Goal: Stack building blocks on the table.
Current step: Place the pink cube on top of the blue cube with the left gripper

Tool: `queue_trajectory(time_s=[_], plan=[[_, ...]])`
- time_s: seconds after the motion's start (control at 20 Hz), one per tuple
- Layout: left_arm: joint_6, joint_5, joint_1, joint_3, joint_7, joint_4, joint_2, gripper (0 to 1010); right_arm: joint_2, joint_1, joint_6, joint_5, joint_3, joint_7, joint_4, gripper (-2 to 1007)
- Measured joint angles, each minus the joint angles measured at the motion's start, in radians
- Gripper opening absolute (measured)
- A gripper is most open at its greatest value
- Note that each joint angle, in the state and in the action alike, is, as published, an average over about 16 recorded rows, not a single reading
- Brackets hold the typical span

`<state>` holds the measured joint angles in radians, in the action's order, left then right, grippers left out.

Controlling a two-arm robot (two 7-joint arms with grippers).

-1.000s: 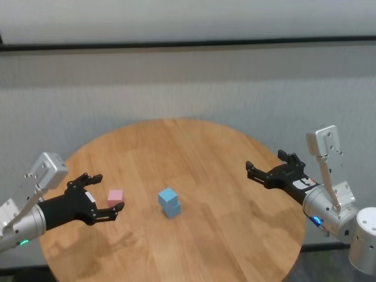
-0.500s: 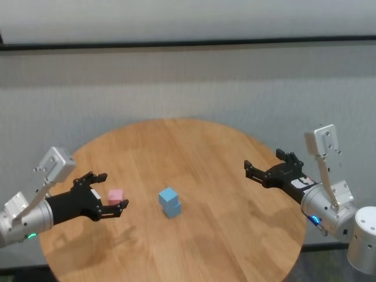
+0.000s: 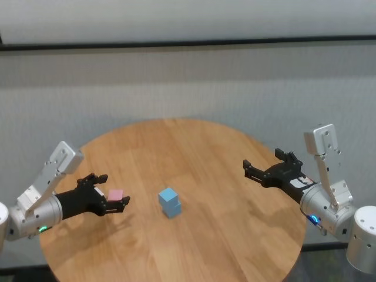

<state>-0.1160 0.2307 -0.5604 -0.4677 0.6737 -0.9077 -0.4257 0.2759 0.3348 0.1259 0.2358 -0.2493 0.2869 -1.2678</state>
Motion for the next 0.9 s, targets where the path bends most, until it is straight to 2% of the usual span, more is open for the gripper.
queue_trajectory(time_s=[0.45,0.9], plan=[[-0.003,-0.014,-0.045,-0.004,-0.008,0.108,0.044,1000,-0.001,0.001,-0.001,0.001,-0.001,0.001,0.001,1004],[-0.036,-0.025,-0.065,0.005,-0.01,0.17,0.068,1000,-0.001,0.001,-0.001,0.001,-0.001,0.001,0.001,1005]])
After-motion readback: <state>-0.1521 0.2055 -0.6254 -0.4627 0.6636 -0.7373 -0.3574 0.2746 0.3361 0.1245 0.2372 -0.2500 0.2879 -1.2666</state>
